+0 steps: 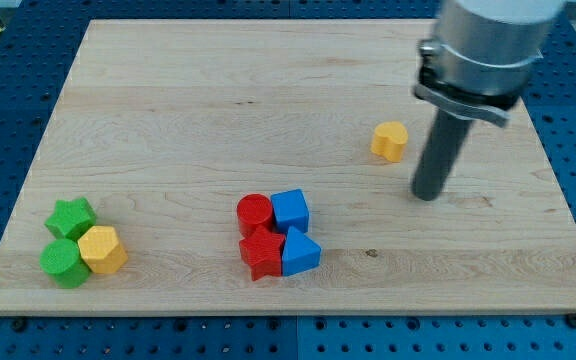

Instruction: Place the yellow heart to the left side of the red circle

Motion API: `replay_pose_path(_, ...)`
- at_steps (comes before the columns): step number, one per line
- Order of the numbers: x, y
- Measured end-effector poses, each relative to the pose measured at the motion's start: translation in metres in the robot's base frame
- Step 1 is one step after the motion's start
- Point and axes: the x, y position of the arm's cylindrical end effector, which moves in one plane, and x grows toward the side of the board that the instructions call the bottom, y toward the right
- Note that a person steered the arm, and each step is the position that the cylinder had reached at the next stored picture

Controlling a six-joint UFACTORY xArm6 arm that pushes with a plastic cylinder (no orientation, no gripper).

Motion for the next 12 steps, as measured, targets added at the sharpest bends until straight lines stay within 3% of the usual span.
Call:
replay_pose_path(1, -0.005, 0.005)
replay_pose_path(2, -0.046, 0.001)
replay_pose_path(6, -0.111, -0.072)
replay_pose_path(8, -0.119, -0.112)
replay_pose_path(10, -0.106, -0.100)
replay_pose_path(12, -0.105, -0.176)
